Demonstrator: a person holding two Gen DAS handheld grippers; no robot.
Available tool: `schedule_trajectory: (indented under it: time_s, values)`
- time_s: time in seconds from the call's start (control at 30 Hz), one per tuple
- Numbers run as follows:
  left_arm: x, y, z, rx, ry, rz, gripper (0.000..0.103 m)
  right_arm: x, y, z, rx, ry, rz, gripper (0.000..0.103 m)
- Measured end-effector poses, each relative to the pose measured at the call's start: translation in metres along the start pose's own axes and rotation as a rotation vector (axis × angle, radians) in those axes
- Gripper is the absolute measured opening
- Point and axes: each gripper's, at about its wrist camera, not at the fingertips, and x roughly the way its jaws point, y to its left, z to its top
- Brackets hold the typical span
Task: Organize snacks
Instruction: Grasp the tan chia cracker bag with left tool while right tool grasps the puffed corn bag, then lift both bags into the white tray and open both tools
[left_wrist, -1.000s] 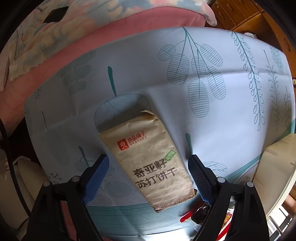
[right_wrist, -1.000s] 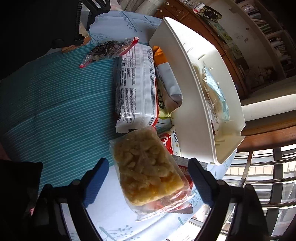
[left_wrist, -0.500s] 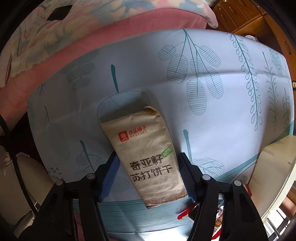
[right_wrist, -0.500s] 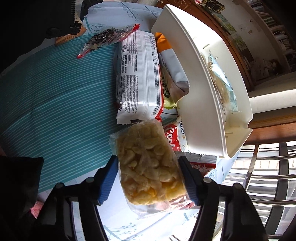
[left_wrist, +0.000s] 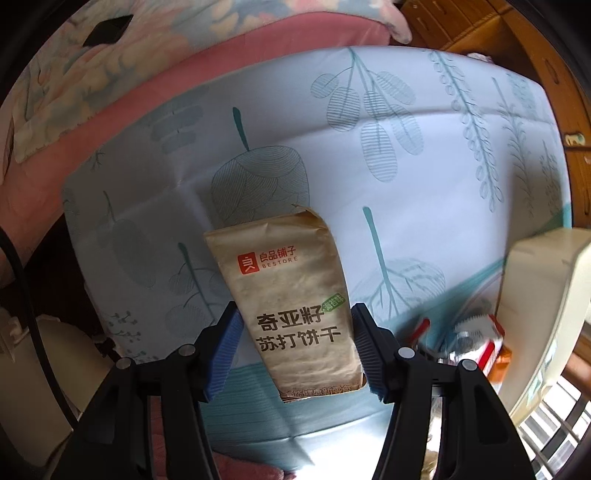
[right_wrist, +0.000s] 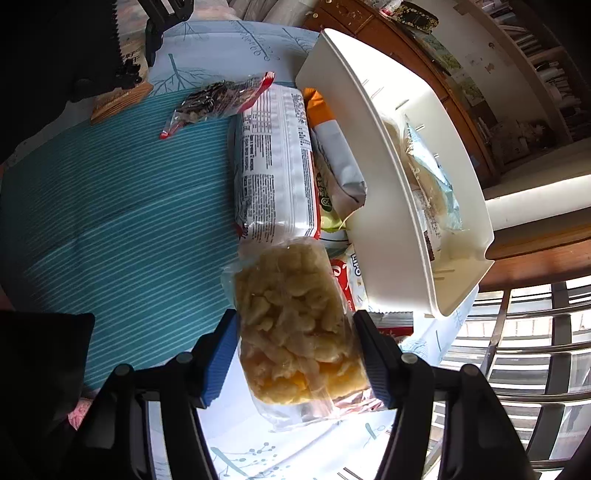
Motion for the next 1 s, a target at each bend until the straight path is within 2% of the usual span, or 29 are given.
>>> schedule_trajectory:
  time_s: [0.17,0.5,0.7,1.0]
  values:
    - [-0.020,-0.006,-0.014,0.068,-0.015,-0.003,0.058,-0.012,-0.001,0.005,0.028,-0.039,-0.006,0.063]
    - [-0.084,-0.031,-0.050,0.301,-0.149,-0.031,0.058,-0.036,-0.012,0.019,0.130,-0.125,-0.005,0.063]
    - [-0.127,-0.050,-0.056,0.440,-0.229,-0.044,0.058,-0.049,-0.028,0.031,0.226,-0.181,0.005,0.063]
    - [-0.162,-0.093,-0.061,0.619,-0.307,-0.075,0.058,-0.049,-0.049,0.046,0.320,-0.212,-0.030,0.063]
